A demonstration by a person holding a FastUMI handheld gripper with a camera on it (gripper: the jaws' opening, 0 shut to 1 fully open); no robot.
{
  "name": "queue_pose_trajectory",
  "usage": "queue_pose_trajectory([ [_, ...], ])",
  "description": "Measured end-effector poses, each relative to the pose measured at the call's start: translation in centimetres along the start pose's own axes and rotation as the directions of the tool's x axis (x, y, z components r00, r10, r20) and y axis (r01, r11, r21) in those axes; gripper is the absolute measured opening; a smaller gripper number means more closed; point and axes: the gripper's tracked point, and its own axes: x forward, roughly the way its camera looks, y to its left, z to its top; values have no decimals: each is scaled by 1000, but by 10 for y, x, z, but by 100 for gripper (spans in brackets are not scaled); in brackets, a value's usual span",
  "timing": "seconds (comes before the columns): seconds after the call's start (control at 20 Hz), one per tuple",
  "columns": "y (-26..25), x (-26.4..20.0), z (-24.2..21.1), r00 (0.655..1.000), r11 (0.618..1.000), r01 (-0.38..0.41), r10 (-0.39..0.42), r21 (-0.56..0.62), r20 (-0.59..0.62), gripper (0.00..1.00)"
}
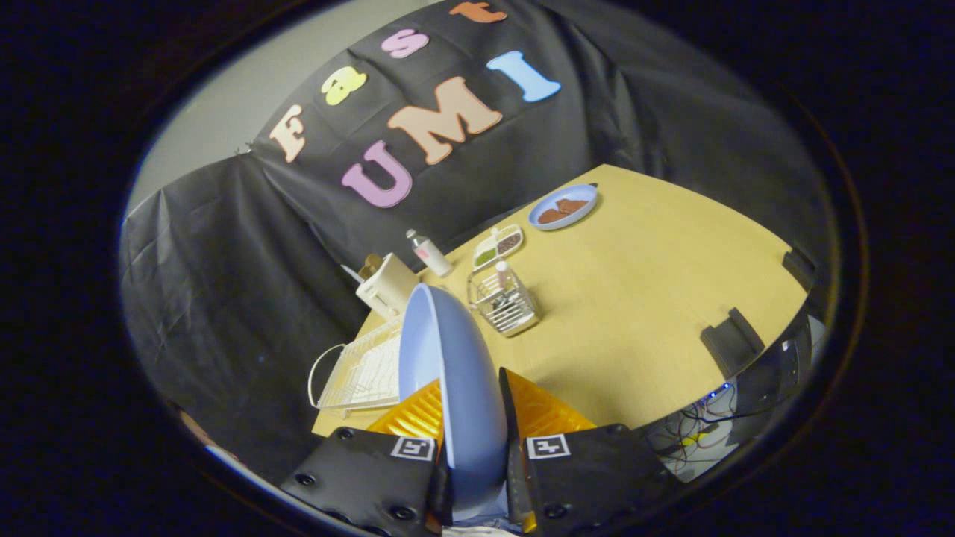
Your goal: Take the plate from the dish rack, then take the spoon from the basket and place it into the plate.
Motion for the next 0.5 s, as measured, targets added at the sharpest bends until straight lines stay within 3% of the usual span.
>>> queue_pose_trajectory([
  [0.5,-90,23,-23,992,962,52,-80,268,97,30],
])
